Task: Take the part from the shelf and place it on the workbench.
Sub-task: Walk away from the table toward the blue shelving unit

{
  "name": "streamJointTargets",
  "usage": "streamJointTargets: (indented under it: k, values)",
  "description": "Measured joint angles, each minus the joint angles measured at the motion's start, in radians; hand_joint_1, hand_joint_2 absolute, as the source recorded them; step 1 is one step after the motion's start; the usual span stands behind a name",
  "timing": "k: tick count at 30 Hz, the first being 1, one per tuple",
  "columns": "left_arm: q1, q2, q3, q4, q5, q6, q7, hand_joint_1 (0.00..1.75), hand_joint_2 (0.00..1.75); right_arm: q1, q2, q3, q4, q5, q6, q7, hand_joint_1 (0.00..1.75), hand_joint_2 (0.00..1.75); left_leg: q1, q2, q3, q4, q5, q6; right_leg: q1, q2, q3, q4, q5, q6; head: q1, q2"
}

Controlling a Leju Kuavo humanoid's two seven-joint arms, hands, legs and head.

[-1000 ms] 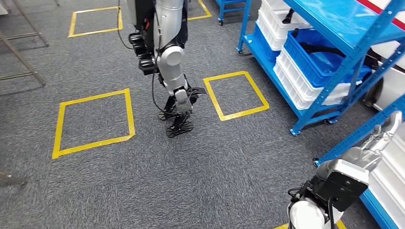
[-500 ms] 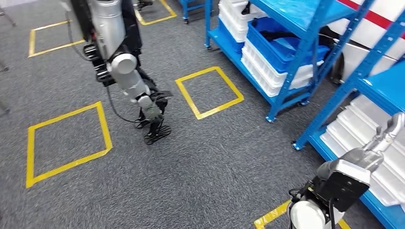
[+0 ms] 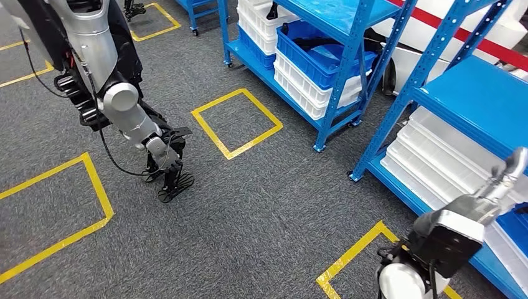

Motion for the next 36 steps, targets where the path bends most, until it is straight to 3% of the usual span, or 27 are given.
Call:
streamJointTargets:
  k: [1, 2, 3, 4, 6, 8, 11, 13, 15, 16, 17, 18, 20, 22, 24, 26, 28, 30, 32, 33, 34, 36]
  values:
    - [0.001, 0.000, 0.000, 0.000, 0.000, 0.000, 0.000, 0.00, 0.00, 0.002, 0.000, 0.000, 0.000, -0.001, 0.000, 0.000, 0.00, 0.00, 0.000, 0.015, 0.000, 0.000, -0.002, 0.000, -0.004, -0.011, -0.030, 0.057, -0.020, 0.005, 0.004, 0.000]
    - [0.002, 0.000, 0.000, 0.000, 0.000, -0.001, 0.000, 0.00, 0.00, 0.004, 0.000, 0.000, 0.000, -0.002, 0.000, 0.000, 0.00, 0.00, 0.001, 0.029, 0.001, 0.001, -0.004, -0.001, -0.008, -0.017, -0.047, 0.088, -0.023, 0.010, 0.007, 0.000]
    - [0.002, 0.000, 0.000, 0.000, -0.001, -0.001, 0.000, 0.00, 0.00, 0.006, 0.000, -0.001, 0.000, -0.003, 0.000, 0.000, 0.00, 0.00, 0.002, 0.042, 0.003, 0.002, -0.007, -0.003, -0.012, -0.023, -0.046, 0.081, -0.007, 0.014, 0.009, 0.000]
    - [0.002, 0.000, 0.000, 0.000, -0.001, -0.002, 0.000, 0.00, 0.00, 0.006, 0.000, -0.001, 0.000, -0.005, 0.000, 0.000, 0.00, 0.00, 0.004, 0.054, 0.005, 0.005, -0.012, -0.006, -0.016, -0.031, -0.025, 0.035, 0.026, 0.018, 0.012, 0.000]
    - [0.001, 0.000, 0.000, 0.000, -0.002, -0.003, -0.001, 0.00, 0.00, 0.006, 0.000, -0.001, 0.000, -0.010, 0.000, -0.001, 0.00, 0.00, 0.005, 0.075, 0.012, 0.013, -0.024, -0.019, -0.017, -0.069, 0.040, -0.099, 0.085, 0.021, 0.021, 0.000]
    - [0.000, 0.000, 0.000, 0.000, -0.002, -0.003, -0.003, 0.00, 0.00, 0.008, 0.001, -0.001, 0.000, -0.015, 0.000, -0.004, 0.00, 0.00, 0.002, 0.090, 0.018, 0.019, -0.034, -0.033, -0.012, -0.091, 0.072, -0.165, 0.100, 0.010, 0.023, 0.000]
    - [-0.003, 0.000, 0.000, 0.000, -0.004, -0.004, -0.006, 0.00, 0.00, 0.013, 0.003, -0.002, 0.000, -0.019, 0.000, -0.010, 0.00, 0.00, 0.005, 0.103, 0.032, 0.019, -0.044, -0.051, -0.008, -0.063, 0.073, -0.168, 0.097, -0.014, 0.014, 0.000]
    - [-0.005, 0.000, 0.000, 0.000, -0.005, -0.004, -0.007, 0.00, 0.00, 0.014, 0.005, -0.003, -0.001, -0.019, 0.000, -0.013, 0.00, 0.00, 0.010, 0.068, 0.022, 0.060, -0.075, -0.061, -0.010, -0.044, 0.077, -0.173, 0.100, -0.025, 0.006, 0.000]
    - [-0.003, 0.000, 0.000, 0.000, -0.005, -0.004, -0.008, 0.00, 0.00, 0.014, 0.007, -0.003, -0.001, -0.019, 0.000, -0.014, 0.00, 0.00, 0.010, 0.021, -0.033, 0.180, -0.135, -0.064, -0.010, -0.024, 0.079, -0.174, 0.100, -0.033, -0.007, 0.000]
    - [-0.002, 0.000, 0.000, 0.000, -0.005, -0.004, -0.008, 0.00, 0.00, 0.016, 0.008, -0.003, -0.001, -0.019, 0.000, -0.014, 0.00, 0.00, 0.008, 0.012, -0.068, 0.245, -0.160, -0.063, -0.008, -0.013, 0.079, -0.174, 0.100, -0.036, -0.013, 0.000]
    - [0.000, 0.000, 0.000, 0.000, -0.004, -0.004, -0.007, 0.00, 0.00, 0.017, 0.009, -0.003, -0.001, -0.018, 0.000, -0.014, 0.00, 0.00, 0.006, 0.008, -0.095, 0.292, -0.169, -0.061, -0.006, 0.001, 0.079, -0.173, 0.099, -0.037, -0.017, 0.000]
    - [0.001, 0.000, 0.000, 0.000, -0.004, -0.004, -0.007, 0.00, 0.00, 0.019, 0.010, -0.003, -0.001, -0.018, 0.000, -0.014, 0.00, 0.00, 0.004, 0.005, -0.106, 0.301, -0.157, -0.057, -0.004, 0.015, 0.080, -0.173, 0.099, -0.038, -0.019, 0.000]
    - [0.001, 0.000, 0.000, 0.000, -0.003, -0.004, -0.007, 0.00, 0.00, 0.020, 0.010, -0.003, -0.001, -0.018, 0.000, -0.014, 0.00, 0.00, -0.001, -0.012, -0.076, 0.209, -0.085, -0.043, -0.002, 0.042, 0.084, -0.172, 0.099, -0.038, -0.023, 0.000]
    - [0.000, 0.002, 0.000, 0.000, -0.003, -0.004, -0.007, 0.00, 0.00, 0.021, 0.011, -0.003, -0.001, -0.018, 0.000, -0.014, 0.00, 0.00, -0.002, -0.066, -0.030, 0.083, -0.026, -0.028, -0.002, 0.067, 0.083, -0.170, 0.098, -0.035, -0.026, 0.000]
    - [0.000, 0.004, 0.000, 0.001, -0.003, -0.004, -0.007, 0.00, 0.00, 0.021, 0.012, -0.003, -0.001, -0.018, 0.000, -0.014, 0.00, 0.00, -0.005, -0.094, -0.013, 0.031, -0.014, -0.022, -0.006, 0.089, 0.078, -0.170, 0.099, -0.026, -0.026, 0.000]
    - [-0.001, 0.003, 0.000, 0.001, -0.002, -0.004, -0.007, 0.00, 0.00, 0.023, 0.012, -0.003, -0.001, -0.018, 0.000, -0.014, 0.00, 0.00, -0.005, -0.069, -0.007, 0.018, -0.009, -0.018, -0.011, 0.107, 0.075, -0.173, 0.102, -0.014, -0.028, 0.000]
    - [-0.002, 0.002, 0.000, 0.001, -0.002, -0.004, -0.007, 0.00, 0.00, 0.024, 0.012, -0.003, -0.001, -0.017, 0.000, -0.015, 0.00, 0.00, 0.001, -0.042, 0.002, 0.000, -0.002, -0.009, -0.007, 0.075, 0.063, -0.145, 0.082, -0.005, -0.022, 0.000]
    - [-0.001, 0.002, 0.000, 0.001, -0.002, -0.004, -0.008, 0.00, 0.00, 0.024, 0.011, -0.003, 0.000, -0.017, 0.000, -0.015, 0.00, 0.00, 0.002, -0.013, 0.006, -0.007, 0.000, -0.003, -0.006, 0.013, 0.016, -0.044, 0.025, 0.003, -0.006, 0.000]
    - [0.002, 0.002, 0.000, 0.001, -0.001, -0.004, -0.007, 0.00, 0.00, 0.026, 0.011, -0.003, 0.000, -0.017, 0.000, -0.015, 0.00, 0.00, 0.001, 0.018, 0.007, -0.005, -0.003, -0.002, -0.011, -0.014, -0.037, 0.064, -0.017, 0.011, 0.003, 0.000]
    - [0.002, 0.002, 0.000, 0.001, -0.001, -0.005, -0.007, 0.00, 0.00, 0.027, 0.011, -0.003, 0.000, -0.018, 0.000, -0.015, 0.00, 0.00, 0.001, 0.032, 0.007, -0.004, -0.005, -0.003, -0.015, -0.020, -0.043, 0.078, -0.013, 0.015, 0.006, 0.000]
    - [0.002, 0.001, 0.000, 0.001, 0.000, -0.005, -0.007, 0.00, 0.00, 0.027, 0.011, -0.003, 0.000, -0.018, 0.000, -0.015, 0.00, 0.00, 0.002, 0.045, 0.008, -0.001, -0.008, -0.006, -0.018, -0.026, -0.030, 0.053, 0.010, 0.018, 0.008, 0.000]
    - [0.001, 0.001, 0.000, 0.001, 0.000, -0.006, -0.007, 0.00, 0.00, 0.027, 0.011, -0.003, 0.000, -0.018, 0.000, -0.015, 0.00, 0.00, 0.005, 0.066, 0.011, 0.007, -0.018, -0.015, -0.020, -0.053, 0.035, -0.072, 0.069, 0.021, 0.014, 0.000]
